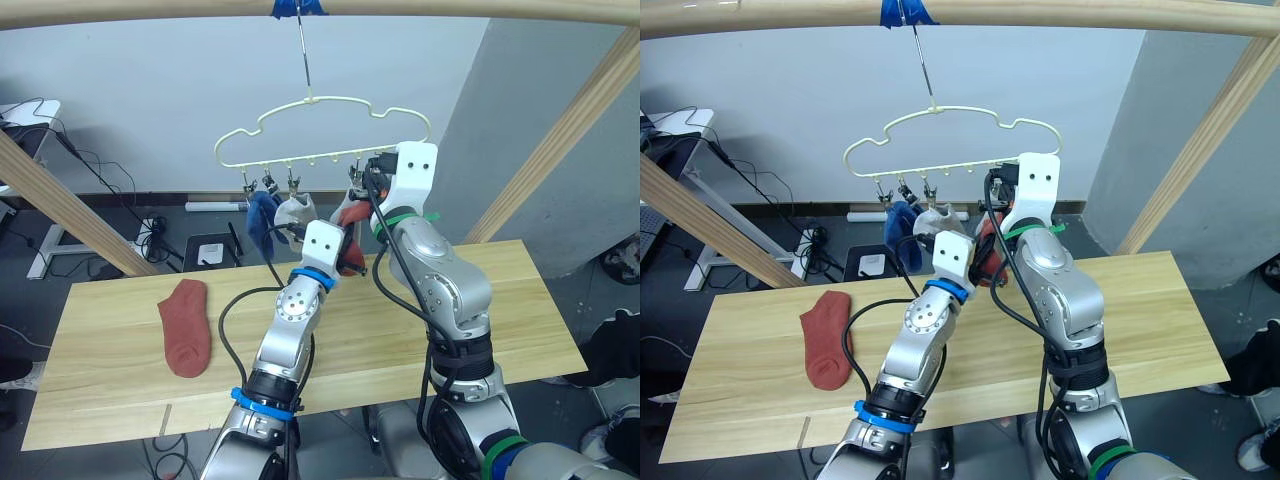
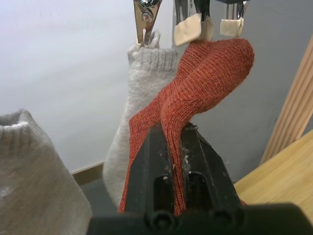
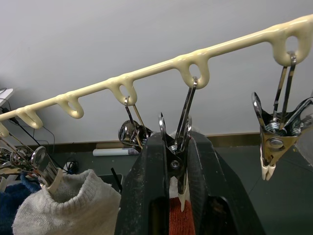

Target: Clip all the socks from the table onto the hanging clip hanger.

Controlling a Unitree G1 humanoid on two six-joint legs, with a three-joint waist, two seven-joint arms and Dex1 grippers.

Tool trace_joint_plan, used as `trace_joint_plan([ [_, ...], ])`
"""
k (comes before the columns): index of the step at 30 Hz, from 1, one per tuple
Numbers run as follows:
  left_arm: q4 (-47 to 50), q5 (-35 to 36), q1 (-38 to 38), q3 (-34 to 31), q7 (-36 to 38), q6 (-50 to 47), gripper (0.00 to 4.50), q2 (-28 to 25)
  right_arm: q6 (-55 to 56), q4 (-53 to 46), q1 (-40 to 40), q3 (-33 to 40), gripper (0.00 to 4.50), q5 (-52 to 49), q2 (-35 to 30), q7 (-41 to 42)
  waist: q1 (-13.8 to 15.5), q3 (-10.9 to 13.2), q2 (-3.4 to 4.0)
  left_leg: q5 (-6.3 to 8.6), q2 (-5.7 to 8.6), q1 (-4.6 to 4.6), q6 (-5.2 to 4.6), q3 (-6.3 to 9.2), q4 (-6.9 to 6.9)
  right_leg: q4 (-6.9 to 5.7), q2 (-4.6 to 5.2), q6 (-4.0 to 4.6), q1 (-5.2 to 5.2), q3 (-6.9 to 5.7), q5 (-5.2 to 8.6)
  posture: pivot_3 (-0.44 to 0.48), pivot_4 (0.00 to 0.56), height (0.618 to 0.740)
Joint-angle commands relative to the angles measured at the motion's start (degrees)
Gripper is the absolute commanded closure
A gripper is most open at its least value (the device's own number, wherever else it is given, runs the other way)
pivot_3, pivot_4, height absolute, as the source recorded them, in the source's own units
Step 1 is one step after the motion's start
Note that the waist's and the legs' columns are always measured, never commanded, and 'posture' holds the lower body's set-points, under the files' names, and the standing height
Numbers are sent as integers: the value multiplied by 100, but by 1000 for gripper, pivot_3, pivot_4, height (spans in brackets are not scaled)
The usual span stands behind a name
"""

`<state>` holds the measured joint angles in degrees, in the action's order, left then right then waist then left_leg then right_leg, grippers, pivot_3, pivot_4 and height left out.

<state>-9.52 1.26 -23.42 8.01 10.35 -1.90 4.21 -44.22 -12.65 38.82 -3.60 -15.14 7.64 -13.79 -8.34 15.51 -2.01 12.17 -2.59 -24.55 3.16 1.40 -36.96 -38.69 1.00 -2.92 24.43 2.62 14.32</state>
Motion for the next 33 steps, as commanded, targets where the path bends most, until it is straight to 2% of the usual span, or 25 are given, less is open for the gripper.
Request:
trace_joint_plan([
  [1,235,89,-180,-65,-114,12,4500,135,99,-308,-74,-78,4326,-9,314,20,0,0,0,0,0,0,0,0,0,0,0,0,0,-1,0,-236,224,740],
  [29,241,321,-469,-160,-255,-36,4500,312,46,-275,-101,-179,4326,115,211,138,3,0,0,0,0,-7,0,2,1,10,-1,-1,0,-3,1,-231,222,740],
  [33,219,320,-495,-173,-274,-20,4500,315,29,-294,-106,-164,2863,120,226,111,3,0,0,0,0,-7,0,2,1,10,-1,-1,0,-3,1,-231,222,740],
])
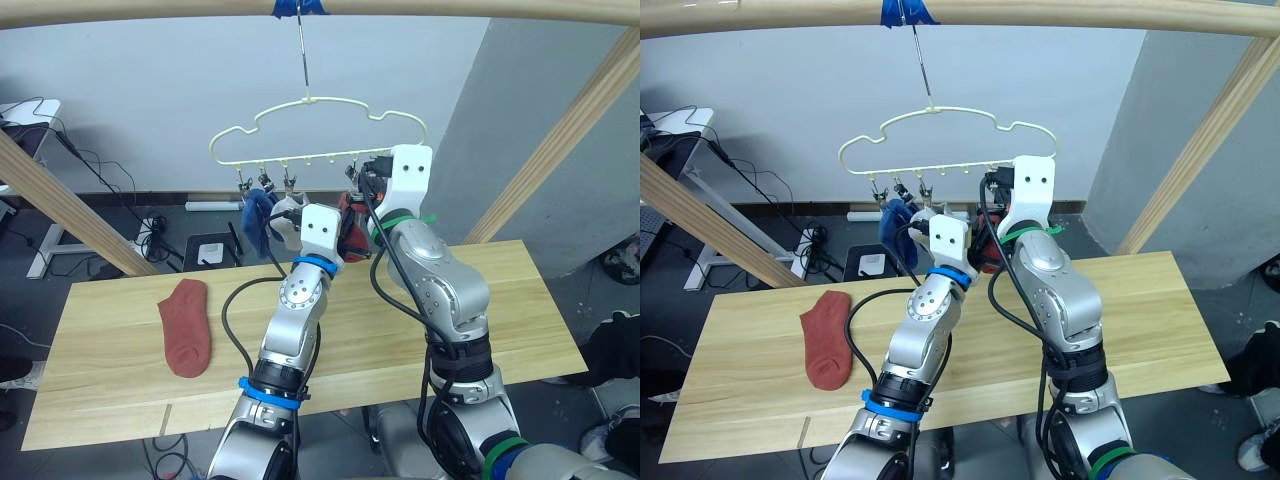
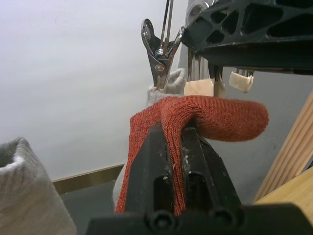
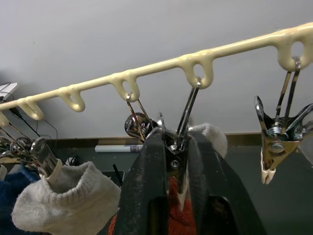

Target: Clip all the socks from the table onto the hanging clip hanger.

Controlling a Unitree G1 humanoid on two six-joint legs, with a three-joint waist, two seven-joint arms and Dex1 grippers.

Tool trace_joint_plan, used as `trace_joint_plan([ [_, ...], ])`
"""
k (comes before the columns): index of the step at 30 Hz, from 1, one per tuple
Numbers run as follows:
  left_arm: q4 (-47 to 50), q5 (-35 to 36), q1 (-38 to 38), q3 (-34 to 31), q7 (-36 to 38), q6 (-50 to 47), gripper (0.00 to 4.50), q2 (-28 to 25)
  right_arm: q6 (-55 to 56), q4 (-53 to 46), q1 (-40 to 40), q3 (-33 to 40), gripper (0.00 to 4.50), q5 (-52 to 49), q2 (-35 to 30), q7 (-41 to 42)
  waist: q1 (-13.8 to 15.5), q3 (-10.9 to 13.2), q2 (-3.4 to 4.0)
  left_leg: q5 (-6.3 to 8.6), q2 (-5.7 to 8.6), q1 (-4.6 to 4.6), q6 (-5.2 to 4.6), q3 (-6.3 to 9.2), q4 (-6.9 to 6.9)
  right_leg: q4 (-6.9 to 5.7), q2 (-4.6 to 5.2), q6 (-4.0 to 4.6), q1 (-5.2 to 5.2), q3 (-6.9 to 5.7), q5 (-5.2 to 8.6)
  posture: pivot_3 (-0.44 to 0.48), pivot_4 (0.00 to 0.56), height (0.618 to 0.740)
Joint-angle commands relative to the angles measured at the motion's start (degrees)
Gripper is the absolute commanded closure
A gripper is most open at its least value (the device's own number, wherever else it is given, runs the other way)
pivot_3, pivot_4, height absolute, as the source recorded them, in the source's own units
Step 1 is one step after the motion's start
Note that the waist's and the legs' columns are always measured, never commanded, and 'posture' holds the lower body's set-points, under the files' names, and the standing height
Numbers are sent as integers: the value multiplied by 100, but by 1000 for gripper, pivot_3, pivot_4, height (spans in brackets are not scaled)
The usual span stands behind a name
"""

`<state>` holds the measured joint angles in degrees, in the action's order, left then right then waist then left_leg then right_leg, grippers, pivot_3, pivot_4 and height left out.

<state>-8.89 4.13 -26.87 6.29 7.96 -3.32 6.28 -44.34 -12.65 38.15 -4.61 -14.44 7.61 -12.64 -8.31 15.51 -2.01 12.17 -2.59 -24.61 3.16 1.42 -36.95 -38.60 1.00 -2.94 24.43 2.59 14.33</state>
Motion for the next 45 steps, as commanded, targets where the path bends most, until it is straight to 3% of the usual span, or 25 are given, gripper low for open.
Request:
trace_joint_plan([
  [1,148,34,-155,-3,-37,126,4500,108,41,-300,-36,-58,2527,46,233,-5,0,0,0,0,0,0,0,0,0,0,0,0,0,0,0,-231,221,740],
  [6,111,24,-149,6,-36,137,4500,106,14,-392,4,-9,708,17,251,-41,0,0,0,0,0,0,0,0,0,0,0,0,0,0,0,-232,221,740],
  [21,139,-29,216,127,127,-34,4500,-19,-1057,-1881,-432,61,708,-448,-17,337,-2,0,0,0,0,-2,0,2,0,1,0,-1,0,-1,0,-243,223,740],
  [29,229,-32,299,139,173,-99,4500,-16,-1605,-2686,-811,162,708,-923,-981,1325,0,0,0,0,1,-3,0,2,-1,4,0,-1,0,-1,1,-239,223,740],
  [36,227,-22,339,146,194,-106,4500,-19,-1681,-2770,-1001,344,708,-1067,-1496,1667,0,0,0,0,1,-2,0,2,-1,4,-1,-1,0,-1,1,-238,227,740],
  [45,210,-28,320,166,237,-61,4500,-33,-1640,-2716,-1058,251,708,-1003,-1643,1798,1,0,0,0,1,-2,0,1,-2,5,-1,-2,0,0,1,-237,226,740],
])
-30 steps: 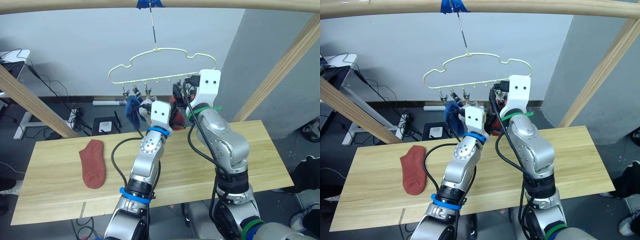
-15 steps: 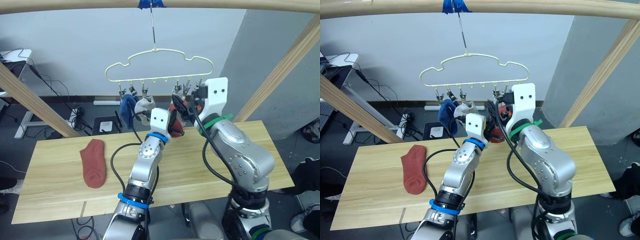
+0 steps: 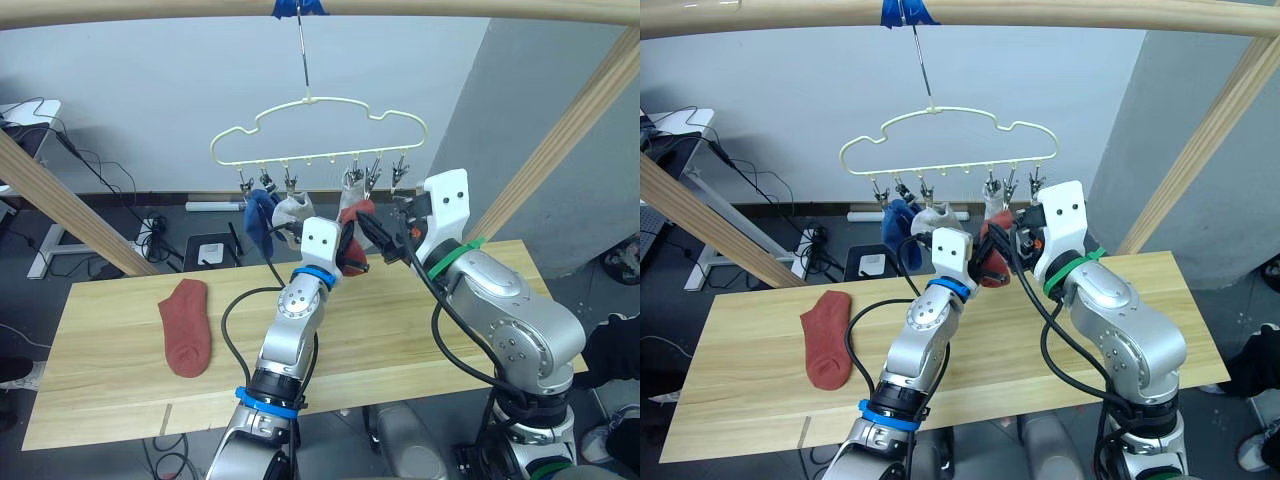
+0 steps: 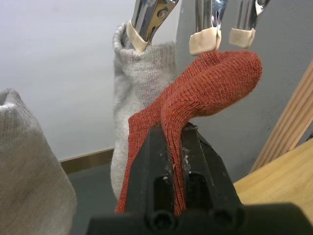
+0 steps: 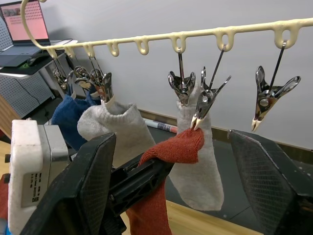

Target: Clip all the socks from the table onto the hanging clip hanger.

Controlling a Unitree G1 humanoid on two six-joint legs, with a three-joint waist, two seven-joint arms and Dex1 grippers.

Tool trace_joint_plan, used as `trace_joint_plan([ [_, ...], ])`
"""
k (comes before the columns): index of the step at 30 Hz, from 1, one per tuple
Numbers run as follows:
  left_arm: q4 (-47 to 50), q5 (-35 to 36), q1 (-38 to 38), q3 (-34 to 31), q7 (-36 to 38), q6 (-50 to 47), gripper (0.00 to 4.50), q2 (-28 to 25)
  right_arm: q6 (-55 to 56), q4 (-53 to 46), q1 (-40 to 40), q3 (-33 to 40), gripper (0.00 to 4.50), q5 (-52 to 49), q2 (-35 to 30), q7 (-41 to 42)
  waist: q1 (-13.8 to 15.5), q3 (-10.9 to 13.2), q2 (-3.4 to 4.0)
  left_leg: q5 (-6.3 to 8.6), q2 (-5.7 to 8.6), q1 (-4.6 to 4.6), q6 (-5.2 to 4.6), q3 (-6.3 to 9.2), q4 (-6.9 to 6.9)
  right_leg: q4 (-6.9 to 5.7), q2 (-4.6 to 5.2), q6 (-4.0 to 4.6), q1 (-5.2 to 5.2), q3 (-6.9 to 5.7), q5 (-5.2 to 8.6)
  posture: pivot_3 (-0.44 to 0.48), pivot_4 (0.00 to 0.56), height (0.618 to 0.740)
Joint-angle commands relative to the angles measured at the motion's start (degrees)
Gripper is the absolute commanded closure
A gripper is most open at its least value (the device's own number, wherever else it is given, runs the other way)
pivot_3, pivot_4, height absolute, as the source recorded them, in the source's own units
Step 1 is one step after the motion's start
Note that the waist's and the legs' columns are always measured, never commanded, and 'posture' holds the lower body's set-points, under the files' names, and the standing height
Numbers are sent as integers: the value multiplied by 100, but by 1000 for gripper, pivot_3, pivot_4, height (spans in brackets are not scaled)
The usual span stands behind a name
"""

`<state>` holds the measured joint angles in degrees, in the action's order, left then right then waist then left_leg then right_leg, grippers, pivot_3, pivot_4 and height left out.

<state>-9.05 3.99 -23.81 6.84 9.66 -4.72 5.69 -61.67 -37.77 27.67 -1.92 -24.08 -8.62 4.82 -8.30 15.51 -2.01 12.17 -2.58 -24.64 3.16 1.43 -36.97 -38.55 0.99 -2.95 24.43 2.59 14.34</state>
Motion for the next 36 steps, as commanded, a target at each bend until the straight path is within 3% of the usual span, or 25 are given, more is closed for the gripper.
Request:
trace_joint_plan([
  [1,224,1,10,108,83,92,4500,32,95,-201,-18,-27,708,-29,-25,57,0,0,0,0,0,0,0,0,0,0,0,0,0,0,0,-238,224,740],
  [8,214,19,-11,66,85,139,4500,64,118,-173,-48,-45,708,31,-58,58,0,0,0,0,0,0,0,0,0,0,0,0,0,0,0,-239,223,740],
  [20,482,38,202,84,234,84,1061,-89,162,-175,-118,-41,666,48,-128,86,1,0,0,0,0,0,0,1,0,-1,0,0,0,0,0,-232,218,740],
  [32,919,147,449,159,693,-82,1061,-433,318,-134,-162,-71,666,152,-288,117,5,0,0,0,0,0,0,0,0,-1,0,0,0,1,0,-228,220,740],
  [36,1501,383,640,211,1441,-226,1061,-992,677,-83,-204,-164,666,488,-434,56,-3,0,0,0,-1,1,0,0,0,-1,0,0,0,1,0,-230,220,740],
])
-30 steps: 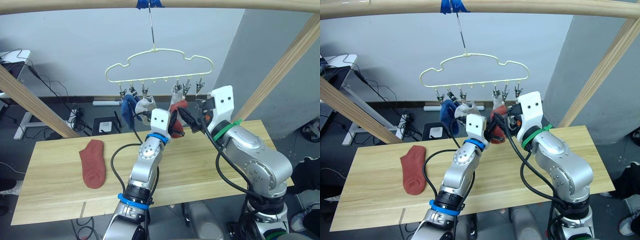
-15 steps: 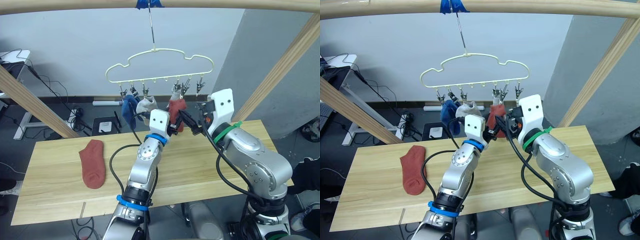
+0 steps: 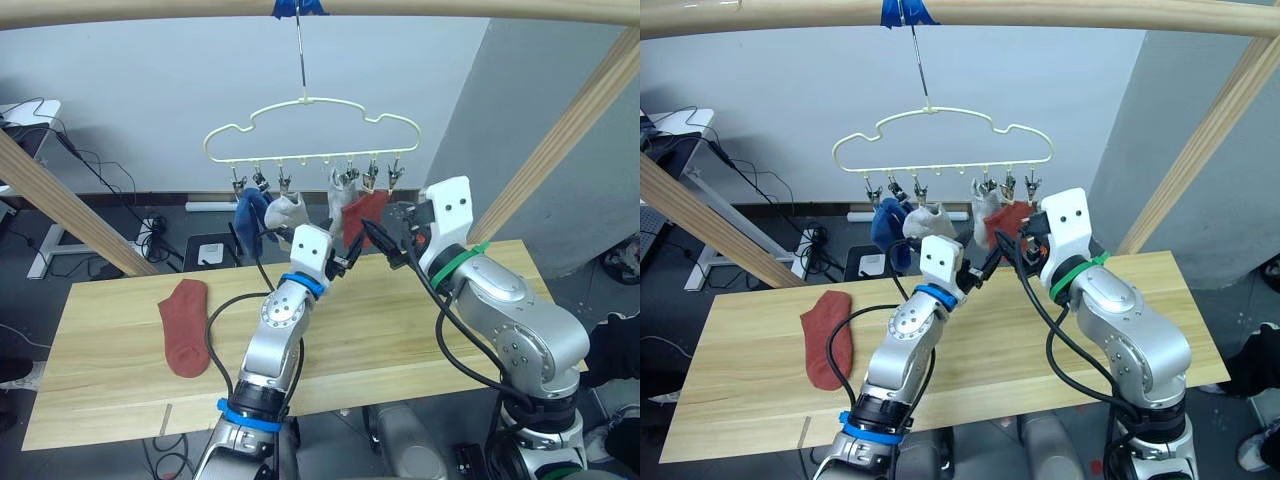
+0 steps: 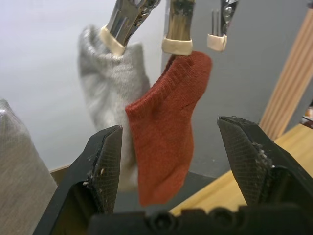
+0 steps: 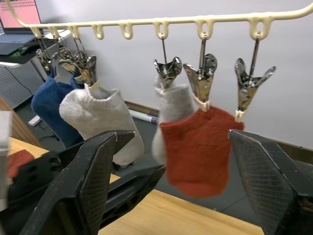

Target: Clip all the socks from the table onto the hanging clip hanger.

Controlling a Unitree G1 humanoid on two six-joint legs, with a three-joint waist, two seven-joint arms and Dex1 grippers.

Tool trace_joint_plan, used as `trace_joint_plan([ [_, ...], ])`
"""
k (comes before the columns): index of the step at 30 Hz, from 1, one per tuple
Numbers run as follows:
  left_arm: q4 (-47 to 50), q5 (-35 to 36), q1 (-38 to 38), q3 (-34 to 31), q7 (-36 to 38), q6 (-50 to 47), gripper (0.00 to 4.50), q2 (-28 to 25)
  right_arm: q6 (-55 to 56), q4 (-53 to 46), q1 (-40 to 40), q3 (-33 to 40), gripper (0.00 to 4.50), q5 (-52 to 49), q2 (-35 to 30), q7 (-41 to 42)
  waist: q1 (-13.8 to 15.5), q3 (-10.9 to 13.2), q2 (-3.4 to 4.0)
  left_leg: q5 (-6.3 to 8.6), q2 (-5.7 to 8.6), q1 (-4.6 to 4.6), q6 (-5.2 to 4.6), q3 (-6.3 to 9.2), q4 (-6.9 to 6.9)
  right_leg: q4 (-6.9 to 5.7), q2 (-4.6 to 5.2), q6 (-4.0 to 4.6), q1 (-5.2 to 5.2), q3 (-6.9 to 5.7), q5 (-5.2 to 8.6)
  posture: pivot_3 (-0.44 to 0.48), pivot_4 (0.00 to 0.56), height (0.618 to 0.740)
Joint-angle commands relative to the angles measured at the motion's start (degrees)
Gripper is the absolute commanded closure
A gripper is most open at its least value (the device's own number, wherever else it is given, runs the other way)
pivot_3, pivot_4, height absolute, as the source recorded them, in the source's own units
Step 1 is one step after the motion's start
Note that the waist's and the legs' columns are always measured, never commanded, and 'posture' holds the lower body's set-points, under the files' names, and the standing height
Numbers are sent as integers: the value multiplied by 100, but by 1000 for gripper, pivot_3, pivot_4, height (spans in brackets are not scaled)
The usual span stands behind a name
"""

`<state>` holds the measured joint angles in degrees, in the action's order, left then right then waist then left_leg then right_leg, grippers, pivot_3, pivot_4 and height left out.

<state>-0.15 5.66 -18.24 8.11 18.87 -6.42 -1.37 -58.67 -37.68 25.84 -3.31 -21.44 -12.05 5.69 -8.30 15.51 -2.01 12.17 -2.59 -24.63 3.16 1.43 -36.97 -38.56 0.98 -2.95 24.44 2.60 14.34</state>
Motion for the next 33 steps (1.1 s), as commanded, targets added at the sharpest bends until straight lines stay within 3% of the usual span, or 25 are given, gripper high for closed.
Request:
trace_joint_plan([
  [1,796,350,124,69,738,-171,1061,-470,479,-53,-31,-41,666,312,-97,-67,-3,0,0,0,-1,1,0,0,1,0,0,0,0,1,0,-230,220,740],
  [11,1579,1270,-152,-271,1828,-964,1061,-1597,1184,622,42,-192,666,1051,256,-485,13,0,0,0,-2,4,0,1,0,-2,-1,1,0,1,0,-206,218,740],
  [13,1622,1361,-226,-298,1916,-1066,1042,-1699,1271,762,104,-219,1036,1174,374,-584,14,0,0,0,-3,4,0,0,0,-2,-1,1,0,2,0,-206,218,740],
  [33,1558,1362,-433,-281,2015,-1135,1042,-1846,2412,2477,1015,80,1036,1918,1285,-1315,30,0,1,0,-3,3,0,-1,1,-3,0,27,0,3,-16,-188,213,740],
])
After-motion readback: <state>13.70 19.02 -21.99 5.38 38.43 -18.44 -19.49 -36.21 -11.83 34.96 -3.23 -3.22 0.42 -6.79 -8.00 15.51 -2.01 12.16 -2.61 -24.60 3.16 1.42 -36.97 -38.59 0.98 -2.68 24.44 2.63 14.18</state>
